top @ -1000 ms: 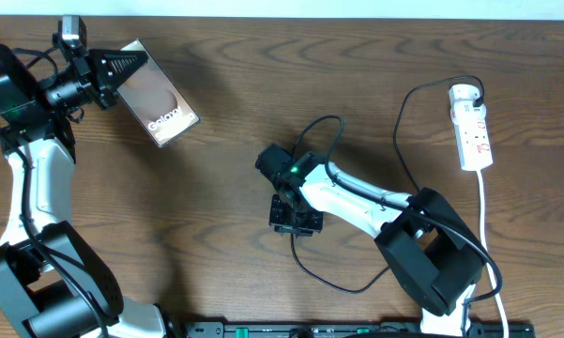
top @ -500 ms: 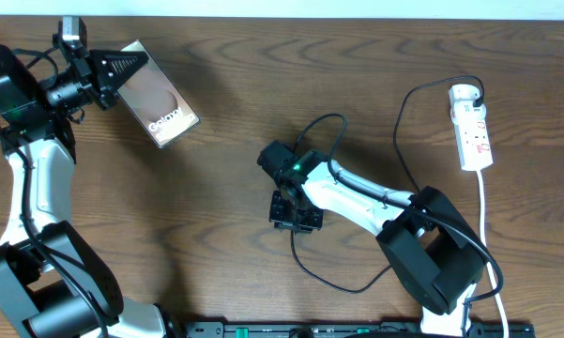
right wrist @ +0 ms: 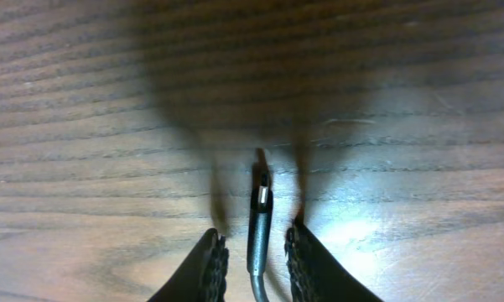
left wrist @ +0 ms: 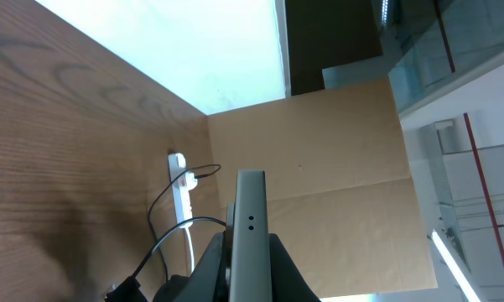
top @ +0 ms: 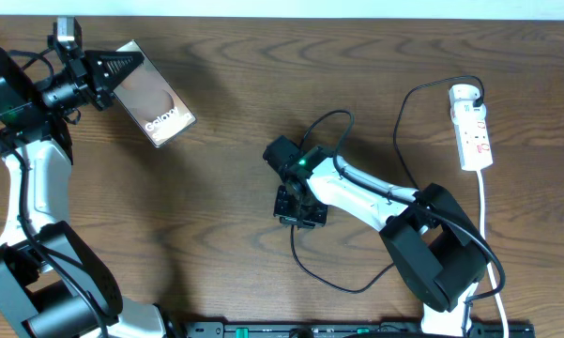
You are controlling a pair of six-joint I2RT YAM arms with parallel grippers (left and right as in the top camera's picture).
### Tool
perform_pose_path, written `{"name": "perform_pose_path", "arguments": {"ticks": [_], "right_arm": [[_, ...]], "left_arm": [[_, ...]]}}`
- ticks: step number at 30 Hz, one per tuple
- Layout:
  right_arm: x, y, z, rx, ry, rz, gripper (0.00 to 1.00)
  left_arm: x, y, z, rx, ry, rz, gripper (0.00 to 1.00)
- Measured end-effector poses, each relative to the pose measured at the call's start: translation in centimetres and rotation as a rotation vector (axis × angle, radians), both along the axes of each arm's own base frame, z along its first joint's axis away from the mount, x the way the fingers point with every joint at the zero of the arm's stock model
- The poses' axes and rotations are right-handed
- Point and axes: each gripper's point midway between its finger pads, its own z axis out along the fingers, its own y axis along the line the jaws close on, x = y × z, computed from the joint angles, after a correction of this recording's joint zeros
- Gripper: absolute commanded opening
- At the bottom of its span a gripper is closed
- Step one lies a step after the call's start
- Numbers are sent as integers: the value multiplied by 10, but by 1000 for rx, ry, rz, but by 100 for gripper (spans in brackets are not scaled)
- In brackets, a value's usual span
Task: Plug charger to phone and switch on socket
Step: 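Lower the right gripper and grasp the charger cable's USB-C plug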
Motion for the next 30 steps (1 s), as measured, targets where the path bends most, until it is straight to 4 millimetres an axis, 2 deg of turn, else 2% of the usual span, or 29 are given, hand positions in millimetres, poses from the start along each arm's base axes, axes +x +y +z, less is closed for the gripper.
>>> {"name": "perform_pose_path", "arguments": {"ticks": [9, 17, 23, 25, 26, 30], "right_arm": [[-2, -2, 0, -16, -1, 5, 19], [-3, -3, -1, -37, -17, 20, 8], [-4, -4, -1, -44, -17, 21, 8], [-4, -4, -1, -44, -16, 21, 6], [-4, -4, -1, -44, -16, 21, 2], [-4, -4, -1, -46, -15, 18, 1]], "left_arm": [[0, 0, 0, 0, 0, 0, 8], [0, 0, 0, 0, 0, 0, 7], [0, 0, 0, 0, 0, 0, 7], [0, 0, 0, 0, 0, 0, 7], [0, 0, 0, 0, 0, 0, 7], [0, 0, 0, 0, 0, 0, 7]]}}
